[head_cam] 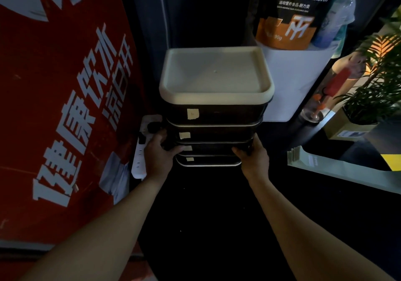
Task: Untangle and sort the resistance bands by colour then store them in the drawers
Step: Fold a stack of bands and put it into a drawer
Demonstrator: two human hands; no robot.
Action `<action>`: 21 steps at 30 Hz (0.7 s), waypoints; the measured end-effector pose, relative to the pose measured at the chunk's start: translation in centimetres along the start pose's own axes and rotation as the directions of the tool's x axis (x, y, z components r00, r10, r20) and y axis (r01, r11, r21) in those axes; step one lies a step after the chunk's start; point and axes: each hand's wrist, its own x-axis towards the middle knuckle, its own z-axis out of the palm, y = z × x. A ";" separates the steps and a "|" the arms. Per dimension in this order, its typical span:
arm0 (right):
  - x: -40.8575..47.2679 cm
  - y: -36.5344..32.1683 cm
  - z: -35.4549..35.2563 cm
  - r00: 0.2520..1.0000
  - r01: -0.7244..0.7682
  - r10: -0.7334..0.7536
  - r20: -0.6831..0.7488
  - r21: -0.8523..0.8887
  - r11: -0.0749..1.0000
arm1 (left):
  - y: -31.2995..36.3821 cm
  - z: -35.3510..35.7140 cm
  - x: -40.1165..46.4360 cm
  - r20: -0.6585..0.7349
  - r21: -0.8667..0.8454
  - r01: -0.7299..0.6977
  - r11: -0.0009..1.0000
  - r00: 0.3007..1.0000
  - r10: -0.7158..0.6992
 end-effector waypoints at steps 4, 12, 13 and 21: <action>0.4 -0.1 -0.2 0.998 0.022 -0.025 -0.064 -0.052 0.998 | 0.1 0.2 0.0 -0.022 0.028 -0.033 0.999 0.999 0.033; 0.7 0.7 -0.2 0.996 0.002 -0.008 -0.088 -0.062 0.998 | -0.8 0.8 -0.6 0.023 -0.051 0.037 0.998 0.999 -0.036; 0.6 1.0 0.0 0.997 -0.005 0.001 -0.073 -0.051 0.999 | -1.3 1.0 -0.9 0.053 -0.062 0.077 0.995 0.996 -0.074; 0.4 3.5 1.2 0.995 -0.089 0.089 0.042 0.014 0.996 | -2.9 2.8 -2.8 0.213 -0.111 0.301 0.947 0.938 -0.273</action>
